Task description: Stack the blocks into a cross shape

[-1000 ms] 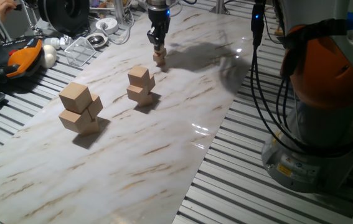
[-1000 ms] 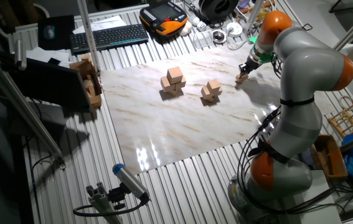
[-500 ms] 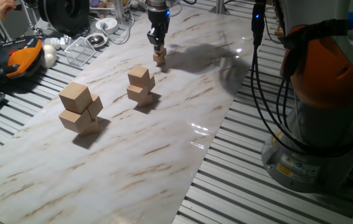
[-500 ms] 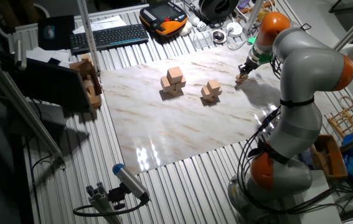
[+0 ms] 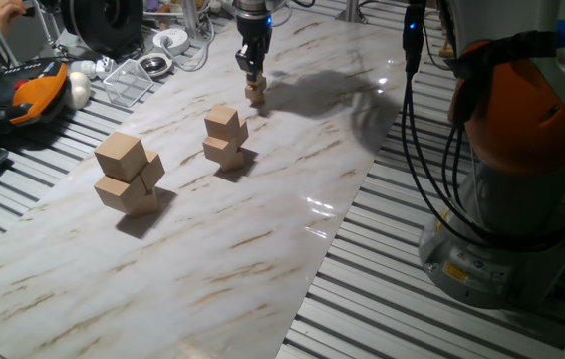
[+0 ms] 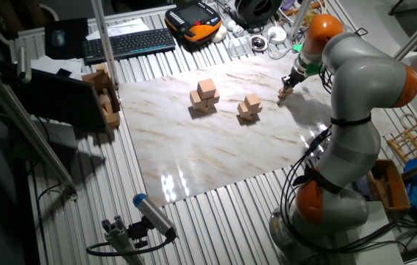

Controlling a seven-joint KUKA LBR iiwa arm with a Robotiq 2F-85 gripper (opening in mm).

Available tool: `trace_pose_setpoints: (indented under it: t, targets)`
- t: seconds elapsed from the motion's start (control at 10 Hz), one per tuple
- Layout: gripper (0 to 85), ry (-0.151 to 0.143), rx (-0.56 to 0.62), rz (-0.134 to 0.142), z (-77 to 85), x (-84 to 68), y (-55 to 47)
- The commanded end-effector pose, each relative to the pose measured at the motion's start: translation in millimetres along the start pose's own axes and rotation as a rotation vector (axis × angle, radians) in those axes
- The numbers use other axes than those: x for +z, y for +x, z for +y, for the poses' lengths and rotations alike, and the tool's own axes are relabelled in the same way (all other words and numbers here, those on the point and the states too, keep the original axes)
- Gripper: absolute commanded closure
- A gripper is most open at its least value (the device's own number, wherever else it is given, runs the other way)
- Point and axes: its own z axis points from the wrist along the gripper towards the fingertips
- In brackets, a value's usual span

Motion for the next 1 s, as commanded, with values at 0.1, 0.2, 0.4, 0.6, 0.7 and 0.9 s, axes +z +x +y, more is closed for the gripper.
trace_pose_setpoints:
  t: [0.1,0.2,0.4,0.6,0.7,0.9]
  targets:
    - [68.0,0.000,0.005,0.000,-0.1,0.1,0.0]
    - [68.0,0.000,0.008,0.000,0.0,0.2,-0.1]
    - [68.0,0.000,0.011,0.000,0.1,0.5,-0.2]
    - [68.0,-0.003,0.014,0.000,0.2,0.9,-0.2]
    - [51.0,-0.001,0.017,-0.002,0.0,1.0,-0.2]
    - [51.0,0.002,0.017,-0.002,-0.1,1.1,-0.3]
